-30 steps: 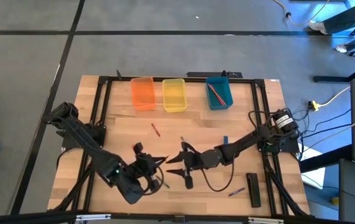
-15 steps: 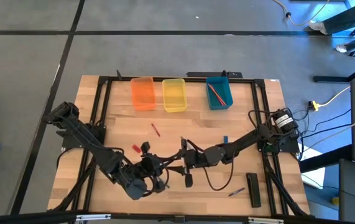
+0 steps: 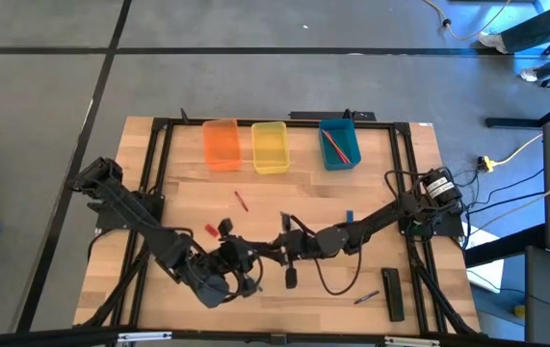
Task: Sort crayons/erasers/pens/pencils in bins
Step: Put the black pencil into the blue bin, then put the blue crayon into the yellow bin
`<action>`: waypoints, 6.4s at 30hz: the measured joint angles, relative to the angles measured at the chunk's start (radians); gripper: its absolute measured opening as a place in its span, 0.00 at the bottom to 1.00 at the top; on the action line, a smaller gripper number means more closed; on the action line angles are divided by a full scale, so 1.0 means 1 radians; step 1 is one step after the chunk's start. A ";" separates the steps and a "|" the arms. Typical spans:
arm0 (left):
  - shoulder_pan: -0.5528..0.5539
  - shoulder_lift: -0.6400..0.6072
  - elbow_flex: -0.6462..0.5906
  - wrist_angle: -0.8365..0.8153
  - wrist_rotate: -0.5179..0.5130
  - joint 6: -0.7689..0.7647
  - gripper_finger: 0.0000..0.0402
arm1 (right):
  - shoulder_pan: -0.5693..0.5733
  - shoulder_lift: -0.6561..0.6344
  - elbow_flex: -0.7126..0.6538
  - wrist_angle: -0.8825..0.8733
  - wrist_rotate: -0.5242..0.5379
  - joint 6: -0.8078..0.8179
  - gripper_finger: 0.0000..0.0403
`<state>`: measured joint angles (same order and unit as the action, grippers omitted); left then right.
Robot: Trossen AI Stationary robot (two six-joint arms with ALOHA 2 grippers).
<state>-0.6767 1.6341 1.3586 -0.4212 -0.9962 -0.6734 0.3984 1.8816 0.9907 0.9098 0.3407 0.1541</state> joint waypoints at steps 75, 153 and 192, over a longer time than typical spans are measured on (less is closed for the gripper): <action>0.027 0.003 -0.206 -0.360 0.038 -0.496 0.35 | -1.098 -0.098 0.343 -1.858 -0.238 -0.059 0.09; -0.028 0.005 -0.462 0.297 0.254 0.029 0.35 | 0.363 -0.203 0.295 -1.931 -0.319 0.453 0.31; -0.006 0.004 -0.462 0.303 0.231 -0.017 0.33 | 0.529 0.101 0.370 -1.922 -0.417 0.411 0.31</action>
<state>-0.6823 1.6382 0.8967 -0.1184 -0.7654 -0.6901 0.9276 1.9827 1.3611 -1.0124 -0.0761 0.5653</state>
